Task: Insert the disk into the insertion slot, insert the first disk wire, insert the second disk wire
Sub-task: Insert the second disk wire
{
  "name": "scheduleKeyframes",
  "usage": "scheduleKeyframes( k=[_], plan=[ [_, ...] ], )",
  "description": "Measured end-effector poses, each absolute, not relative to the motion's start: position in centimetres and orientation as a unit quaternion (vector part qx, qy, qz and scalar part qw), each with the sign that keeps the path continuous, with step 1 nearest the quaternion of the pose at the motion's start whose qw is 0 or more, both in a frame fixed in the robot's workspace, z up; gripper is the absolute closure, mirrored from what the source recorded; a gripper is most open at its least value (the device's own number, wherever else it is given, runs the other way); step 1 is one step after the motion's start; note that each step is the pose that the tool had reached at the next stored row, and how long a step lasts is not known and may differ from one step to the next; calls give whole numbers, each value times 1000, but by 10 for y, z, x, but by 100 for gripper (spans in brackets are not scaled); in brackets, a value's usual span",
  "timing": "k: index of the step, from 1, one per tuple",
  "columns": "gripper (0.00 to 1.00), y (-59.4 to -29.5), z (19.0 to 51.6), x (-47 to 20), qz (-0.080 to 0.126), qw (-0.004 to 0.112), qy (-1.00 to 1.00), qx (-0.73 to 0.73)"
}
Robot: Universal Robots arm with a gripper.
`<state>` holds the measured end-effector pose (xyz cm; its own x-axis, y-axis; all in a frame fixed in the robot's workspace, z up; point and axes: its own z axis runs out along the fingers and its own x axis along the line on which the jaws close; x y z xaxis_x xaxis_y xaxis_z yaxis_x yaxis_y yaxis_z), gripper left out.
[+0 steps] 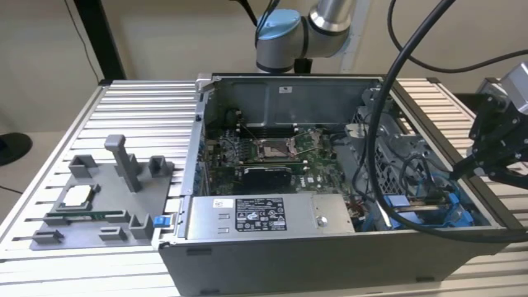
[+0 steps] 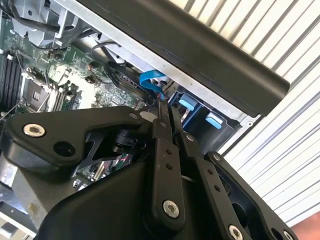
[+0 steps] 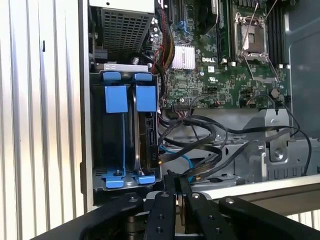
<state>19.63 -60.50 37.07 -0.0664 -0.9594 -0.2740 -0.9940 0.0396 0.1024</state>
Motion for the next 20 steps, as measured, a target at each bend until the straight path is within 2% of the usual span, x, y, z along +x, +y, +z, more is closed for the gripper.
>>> scheduleKeyframes(
  k=[20],
  plan=[
    [100,-605,380,192,133,65,718,-680]
  ],
)
